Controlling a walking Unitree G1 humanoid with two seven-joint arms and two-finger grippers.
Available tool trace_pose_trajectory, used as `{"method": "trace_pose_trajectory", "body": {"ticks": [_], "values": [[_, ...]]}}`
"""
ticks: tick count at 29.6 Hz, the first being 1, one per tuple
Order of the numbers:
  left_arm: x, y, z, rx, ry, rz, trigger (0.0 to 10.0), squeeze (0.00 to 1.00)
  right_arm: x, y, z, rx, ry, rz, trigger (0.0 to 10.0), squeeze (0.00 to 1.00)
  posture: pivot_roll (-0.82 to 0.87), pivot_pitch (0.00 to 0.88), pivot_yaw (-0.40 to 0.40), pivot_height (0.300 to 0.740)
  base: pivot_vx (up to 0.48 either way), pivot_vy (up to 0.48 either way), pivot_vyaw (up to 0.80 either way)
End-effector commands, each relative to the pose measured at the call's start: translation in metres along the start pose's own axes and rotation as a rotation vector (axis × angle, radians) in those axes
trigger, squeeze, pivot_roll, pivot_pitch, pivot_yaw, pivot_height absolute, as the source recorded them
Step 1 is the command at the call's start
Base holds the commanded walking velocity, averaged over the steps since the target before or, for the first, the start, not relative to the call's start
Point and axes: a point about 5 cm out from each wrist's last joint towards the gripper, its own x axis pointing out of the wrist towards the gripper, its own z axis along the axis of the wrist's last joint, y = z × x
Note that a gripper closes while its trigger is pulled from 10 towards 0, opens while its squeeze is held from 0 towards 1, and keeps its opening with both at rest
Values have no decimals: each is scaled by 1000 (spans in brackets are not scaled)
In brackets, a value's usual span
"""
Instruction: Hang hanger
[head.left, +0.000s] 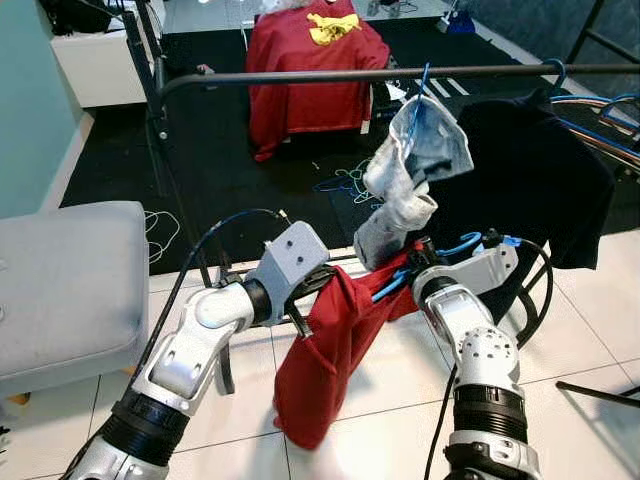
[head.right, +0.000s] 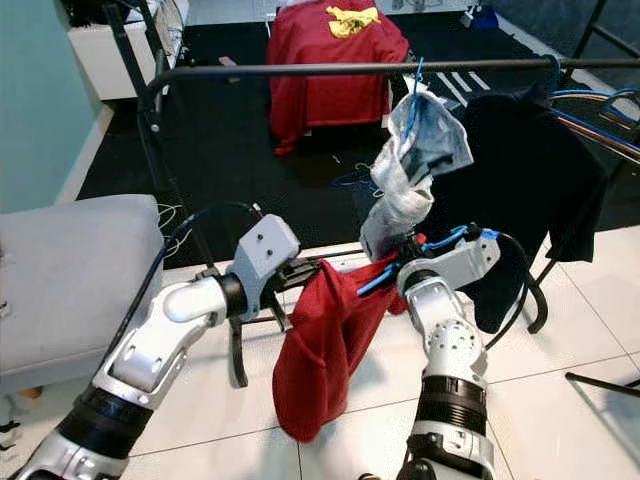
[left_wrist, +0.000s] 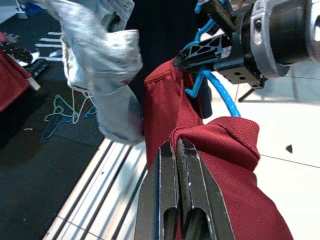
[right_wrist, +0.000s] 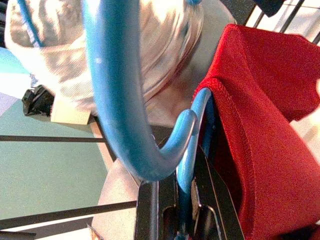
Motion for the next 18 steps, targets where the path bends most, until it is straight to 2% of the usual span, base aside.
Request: {"method": "trace_pose_trajectory", "body": {"ticks": [1,2,9,10,11,15,16,18], "values": [[0,-5,0,-14,0,-13,10000,0,-1,2,3,-5,-6,2,10000,0,-60,163,-18,740,0,0,0],[0,-5,0,-22,0,-22,10000,1000,-1,3,4,-7,-5,4,10000,0,-60,162,-19,740,0,0,0],[-1,-9,1,-37,2,-72,10000,1000,-1,3,5,-11,-2,7,10000,0,-58,161,-20,740,0,0,0],[-1,-7,3,-36,-7,-52,10000,114,-1,2,4,-11,4,6,10000,0,-58,159,-21,740,0,0,0],[-1,-4,5,-49,-22,-21,10000,0,-2,1,2,-10,9,2,10000,0,-57,157,-22,740,0,0,0],[-1,2,9,-82,-48,27,10000,0,-2,-2,0,-11,20,-5,10000,0,-59,153,-21,740,0,0,0],[-2,8,8,-109,-45,72,10000,0,-3,-6,-3,-63,52,-7,10000,0,-59,150,-19,740,0,0,0],[-2,8,8,-109,-45,72,10000,0,-3,-6,-3,-63,52,-7,10000,0,-59,150,-19,740,0,0,0]]}}
